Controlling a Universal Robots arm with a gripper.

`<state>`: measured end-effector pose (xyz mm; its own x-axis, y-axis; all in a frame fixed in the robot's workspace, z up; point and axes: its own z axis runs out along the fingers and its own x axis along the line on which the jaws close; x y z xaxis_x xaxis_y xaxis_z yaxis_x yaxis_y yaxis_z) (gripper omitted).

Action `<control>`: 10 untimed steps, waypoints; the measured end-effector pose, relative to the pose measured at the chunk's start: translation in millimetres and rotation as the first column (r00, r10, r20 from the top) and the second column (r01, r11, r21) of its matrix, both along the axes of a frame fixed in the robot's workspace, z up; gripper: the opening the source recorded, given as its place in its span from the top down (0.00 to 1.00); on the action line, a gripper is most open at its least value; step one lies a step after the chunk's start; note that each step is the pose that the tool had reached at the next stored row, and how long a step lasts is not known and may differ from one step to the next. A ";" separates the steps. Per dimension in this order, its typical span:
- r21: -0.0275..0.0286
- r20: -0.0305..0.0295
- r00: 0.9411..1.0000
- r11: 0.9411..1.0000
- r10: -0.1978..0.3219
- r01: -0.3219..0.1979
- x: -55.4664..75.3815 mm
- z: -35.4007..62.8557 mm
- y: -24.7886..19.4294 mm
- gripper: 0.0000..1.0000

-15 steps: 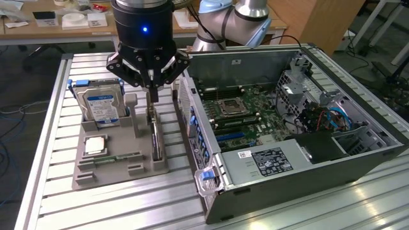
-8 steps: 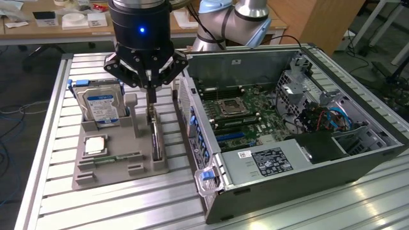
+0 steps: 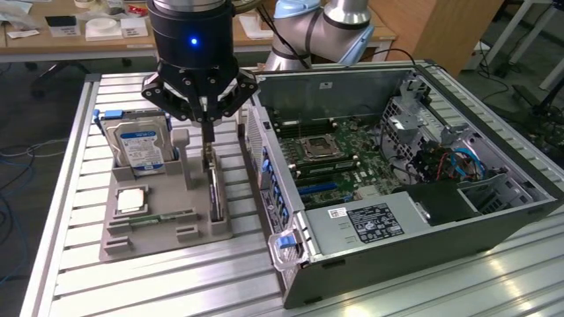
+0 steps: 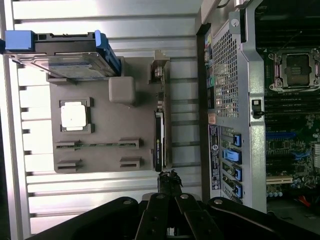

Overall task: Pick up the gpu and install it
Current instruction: 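Pick up the gpu and move the gpu toward the slot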

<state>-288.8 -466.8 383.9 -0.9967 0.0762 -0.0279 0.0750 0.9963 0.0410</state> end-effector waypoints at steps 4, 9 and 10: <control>0.000 0.000 1.000 1.000 0.000 0.000 0.0 0.0 0.0 0.89; 0.000 0.000 1.000 1.000 0.000 0.000 0.0 0.0 0.0 0.83; 0.000 0.000 1.000 1.000 0.000 0.000 0.0 0.0 0.0 0.77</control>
<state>-288.8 -466.8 383.9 -0.9967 0.0762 -0.0278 0.0750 0.9963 0.0409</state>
